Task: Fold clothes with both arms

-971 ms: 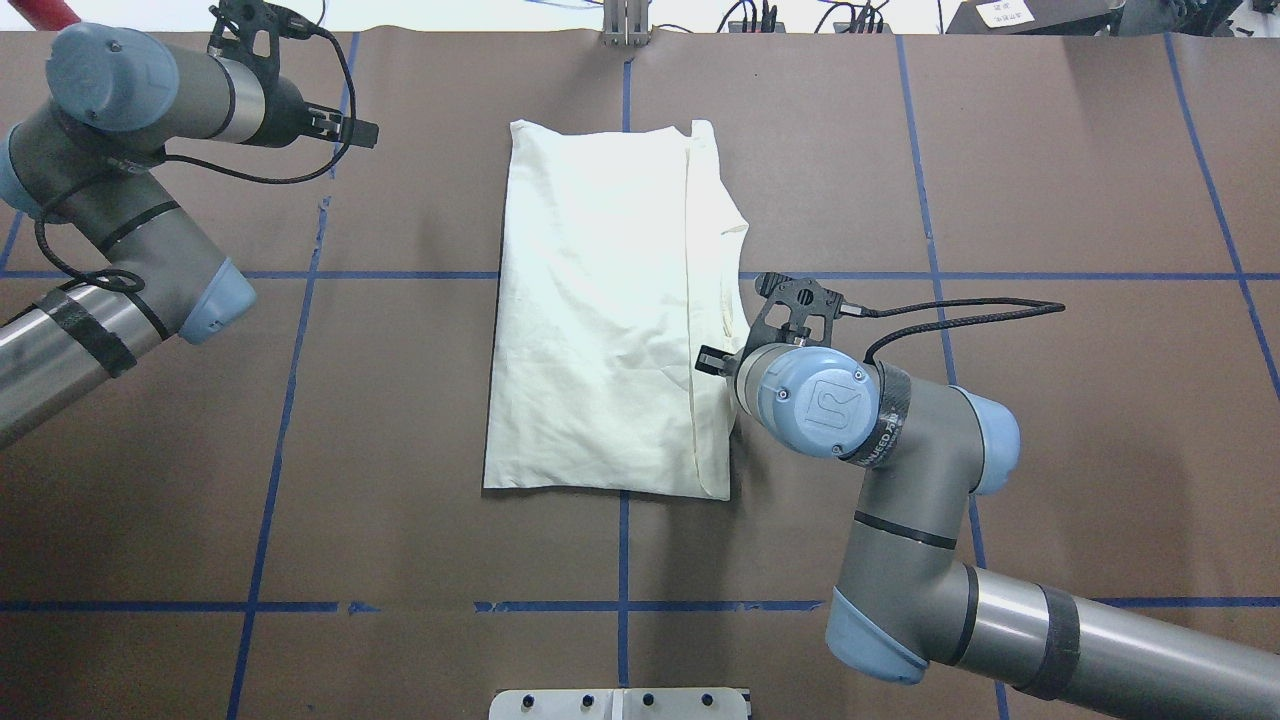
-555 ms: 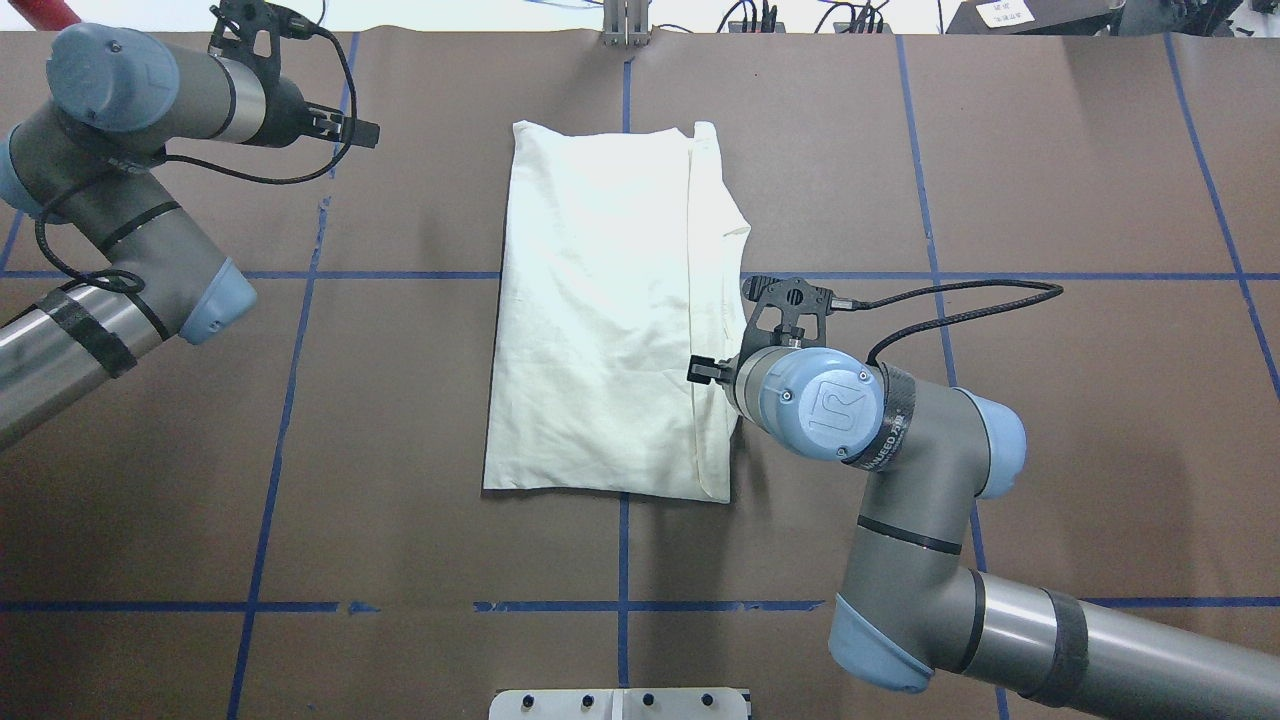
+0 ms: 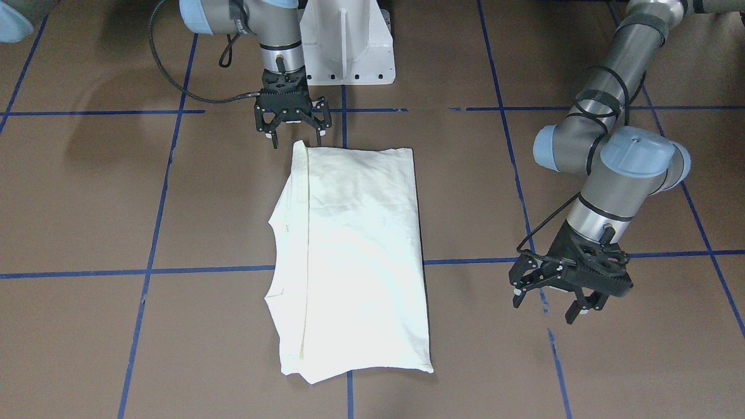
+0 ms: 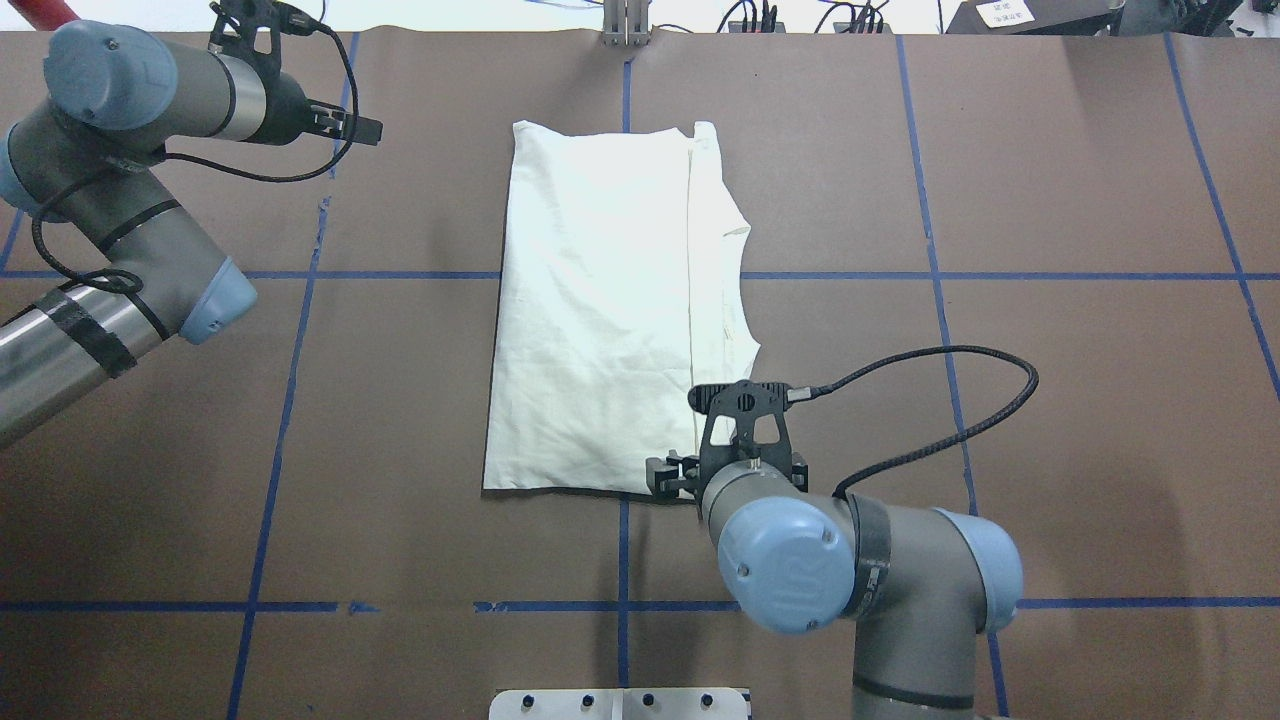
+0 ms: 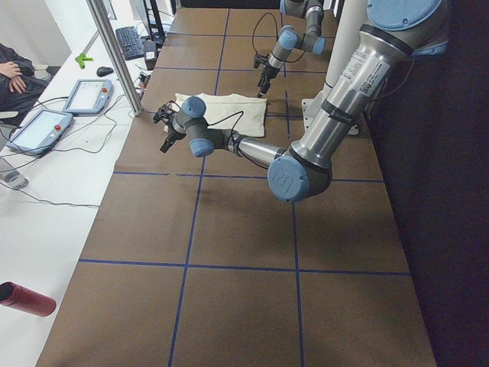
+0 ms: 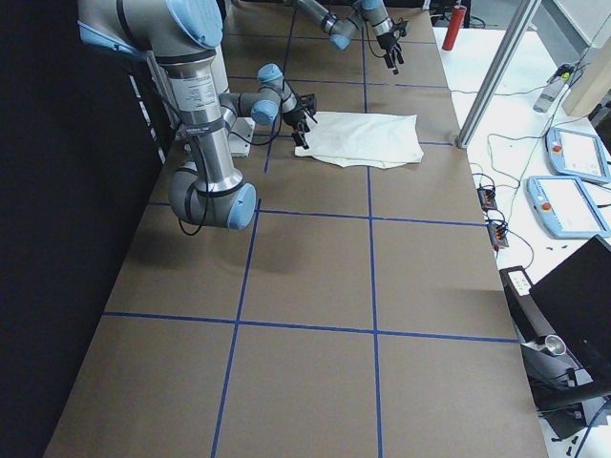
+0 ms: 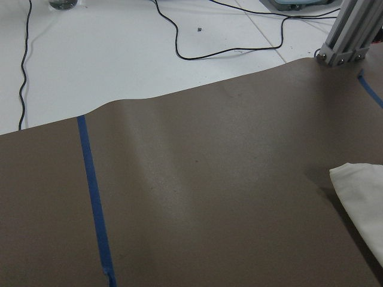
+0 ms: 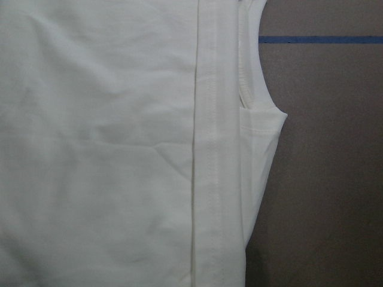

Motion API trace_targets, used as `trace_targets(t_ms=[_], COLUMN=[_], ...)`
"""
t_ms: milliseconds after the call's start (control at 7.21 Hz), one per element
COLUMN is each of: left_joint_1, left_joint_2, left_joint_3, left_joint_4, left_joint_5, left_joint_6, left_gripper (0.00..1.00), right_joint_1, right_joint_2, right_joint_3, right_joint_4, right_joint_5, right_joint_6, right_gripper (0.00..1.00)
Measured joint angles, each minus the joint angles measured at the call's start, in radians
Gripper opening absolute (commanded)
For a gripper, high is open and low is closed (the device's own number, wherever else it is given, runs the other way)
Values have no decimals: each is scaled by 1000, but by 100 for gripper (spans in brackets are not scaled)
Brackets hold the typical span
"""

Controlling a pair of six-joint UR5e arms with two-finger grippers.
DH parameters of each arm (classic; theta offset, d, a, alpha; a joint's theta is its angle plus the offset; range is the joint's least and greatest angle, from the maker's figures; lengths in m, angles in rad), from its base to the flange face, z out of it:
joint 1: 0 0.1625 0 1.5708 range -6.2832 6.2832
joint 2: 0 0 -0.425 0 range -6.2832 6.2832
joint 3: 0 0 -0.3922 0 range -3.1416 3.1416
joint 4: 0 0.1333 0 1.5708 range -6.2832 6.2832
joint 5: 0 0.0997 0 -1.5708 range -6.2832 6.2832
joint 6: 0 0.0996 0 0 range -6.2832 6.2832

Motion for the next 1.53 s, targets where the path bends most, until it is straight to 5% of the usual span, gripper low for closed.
trace_targets(t_ms=[139,1110,1387,1526], left_joint_1=[0,0,0,0], left_joint_2=[0,0,1,1], left_joint_3=[0,-1,-1,-1], left_joint_4=[0,1,0,0], left_joint_5=[0,0,0,0], left_joint_6=[0,1,1,1], left_gripper=[100,100,100,100], right_joint_1=[-41,-81,-81,-81], right_joint_2=[-5,-2,0,0], right_joint_3=[0,-30,-35,-40], right_joint_4=[-18,-45,-44,-43], right_joint_5=[-65,-119,-119,-118], right_joint_6=[-21,-72,-72,-72], right_gripper=[49,40,32,16])
